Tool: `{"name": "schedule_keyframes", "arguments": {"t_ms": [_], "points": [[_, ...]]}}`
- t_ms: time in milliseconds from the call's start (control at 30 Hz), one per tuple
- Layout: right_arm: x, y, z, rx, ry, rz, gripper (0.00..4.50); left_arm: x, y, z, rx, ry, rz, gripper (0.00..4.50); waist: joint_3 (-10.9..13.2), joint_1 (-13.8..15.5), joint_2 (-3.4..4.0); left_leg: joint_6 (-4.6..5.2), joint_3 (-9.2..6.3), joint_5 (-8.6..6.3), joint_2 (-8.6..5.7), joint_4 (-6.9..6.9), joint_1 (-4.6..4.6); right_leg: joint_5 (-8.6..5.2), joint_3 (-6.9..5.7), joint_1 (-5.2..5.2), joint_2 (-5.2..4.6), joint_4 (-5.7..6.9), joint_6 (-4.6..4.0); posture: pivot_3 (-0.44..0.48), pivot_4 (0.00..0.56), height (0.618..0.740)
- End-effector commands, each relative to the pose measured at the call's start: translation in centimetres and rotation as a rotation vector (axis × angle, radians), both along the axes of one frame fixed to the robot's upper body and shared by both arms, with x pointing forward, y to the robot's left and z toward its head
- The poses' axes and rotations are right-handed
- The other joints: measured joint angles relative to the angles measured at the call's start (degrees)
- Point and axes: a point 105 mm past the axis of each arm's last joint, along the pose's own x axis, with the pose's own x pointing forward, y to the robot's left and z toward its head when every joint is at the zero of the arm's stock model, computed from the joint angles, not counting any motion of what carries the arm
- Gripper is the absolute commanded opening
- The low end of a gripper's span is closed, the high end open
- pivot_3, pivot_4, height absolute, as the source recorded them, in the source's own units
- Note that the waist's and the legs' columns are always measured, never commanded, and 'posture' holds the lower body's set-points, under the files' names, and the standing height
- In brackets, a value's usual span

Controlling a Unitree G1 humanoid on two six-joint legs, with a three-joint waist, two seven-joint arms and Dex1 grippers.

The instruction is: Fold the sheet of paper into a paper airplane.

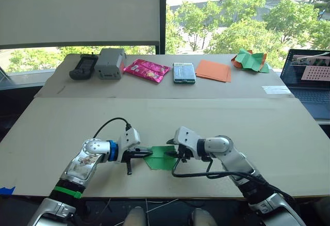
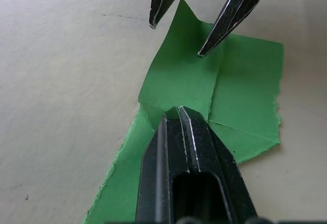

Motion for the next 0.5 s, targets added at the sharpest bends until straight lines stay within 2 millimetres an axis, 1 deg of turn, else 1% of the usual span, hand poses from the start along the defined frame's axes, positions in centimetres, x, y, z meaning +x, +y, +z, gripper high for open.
{"name": "schedule_keyframes", "arguments": {"t_ms": [33, 100, 200, 300, 433, 500], "points": [[-1.0, 1.2, 3.8, 0.094, -0.088, 0.043, 1.90, -0.6, 0.2, -1.3, 0.035, 0.038, 0.001, 0.00, 0.0, 0.1, 0.00, 0.00, 0.00, 0.00, 0.00, 0.00, 0.00, 0.00, 0.00, 0.00, 0.00, 0.00, 0.00, 0.000, 0.150, 0.706], [-1.6, 1.8, 4.0, 0.087, -0.104, 0.073, 1.90, -0.6, 0.2, -1.5, 0.036, 0.040, 0.002, 0.00, 0.0, 0.1, 0.01, -0.01, -0.01, 0.00, 0.00, 0.00, 0.01, 0.00, 0.00, 0.01, 0.00, 0.00, 0.00, 0.000, 0.150, 0.706], [-2.1, 2.7, 3.0, 0.054, -0.088, 0.092, 1.08, -0.5, 0.1, -1.3, 0.032, 0.041, 0.003, 0.00, 0.0, 0.1, 0.00, -0.01, -0.01, -0.01, 0.00, 0.00, 0.01, 0.00, -0.01, 0.00, 0.00, -0.02, -0.01, 0.000, 0.150, 0.706], [-2.4, 3.2, 0.4, -0.013, -0.036, 0.100, 0.05, -0.6, 0.2, -1.3, 0.036, 0.040, 0.001, 0.00, 0.0, 0.0, 0.00, -0.02, 0.00, -0.01, 0.00, -0.01, 0.00, -0.01, 0.00, -0.02, 0.00, -0.05, -0.01, 0.000, 0.150, 0.706], [-2.2, 3.1, -1.9, -0.057, 0.012, 0.084, 0.02, -0.8, 0.4, -1.4, 0.052, 0.037, -0.004, 0.00, 0.0, 0.1, 0.00, -0.02, 0.00, -0.01, 0.00, 0.00, -0.02, -0.01, 0.00, -0.02, 0.00, -0.05, -0.01, 0.000, 0.150, 0.706], [-2.0, 2.9, -2.4, -0.063, 0.027, 0.069, 0.02, -0.9, 0.5, -1.3, 0.052, 0.037, -0.004, 0.00, 0.0, 0.0, 0.00, -0.02, 0.00, -0.01, 0.00, 0.00, -0.03, -0.01, 0.00, -0.03, 0.00, -0.05, -0.01, 0.000, 0.150, 0.706]]}}
